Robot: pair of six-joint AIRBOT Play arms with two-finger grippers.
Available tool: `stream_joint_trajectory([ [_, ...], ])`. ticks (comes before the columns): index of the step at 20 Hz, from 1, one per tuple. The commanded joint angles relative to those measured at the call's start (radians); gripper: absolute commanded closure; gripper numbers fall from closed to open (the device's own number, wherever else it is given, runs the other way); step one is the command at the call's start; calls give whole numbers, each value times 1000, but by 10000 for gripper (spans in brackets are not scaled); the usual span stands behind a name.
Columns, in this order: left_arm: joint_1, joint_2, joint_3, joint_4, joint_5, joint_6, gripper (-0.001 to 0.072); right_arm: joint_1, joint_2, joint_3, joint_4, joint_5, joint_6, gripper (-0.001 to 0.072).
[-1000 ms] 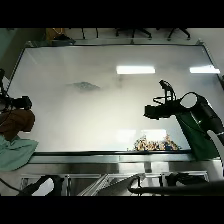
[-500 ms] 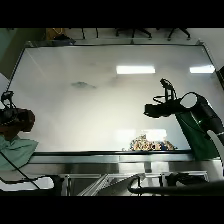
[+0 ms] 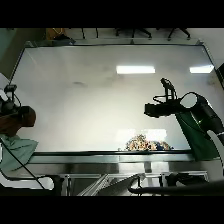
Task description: Fold the shirts.
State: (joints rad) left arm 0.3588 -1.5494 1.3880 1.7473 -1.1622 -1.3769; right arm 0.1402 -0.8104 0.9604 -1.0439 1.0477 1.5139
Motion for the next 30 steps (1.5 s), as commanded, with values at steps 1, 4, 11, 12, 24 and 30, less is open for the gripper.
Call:
stream_joint_trajectory([
  [1,-156,70,235,-186,-95,19,695,1,0,0,16,0,1,695],
  [4,-322,155,435,-509,-122,72,696,1,0,0,35,0,1,695],
  [11,-656,199,493,-597,-141,74,694,-18,0,0,34,7,0,687],
  [12,-694,188,440,-597,-122,74,694,-24,0,0,34,7,0,654],
  [24,-807,-69,139,-810,-69,67,106,-30,0,0,35,46,0,318],
  [30,-573,-55,224,-797,-424,67,121,5,0,-19,100,155,-1,155],
])
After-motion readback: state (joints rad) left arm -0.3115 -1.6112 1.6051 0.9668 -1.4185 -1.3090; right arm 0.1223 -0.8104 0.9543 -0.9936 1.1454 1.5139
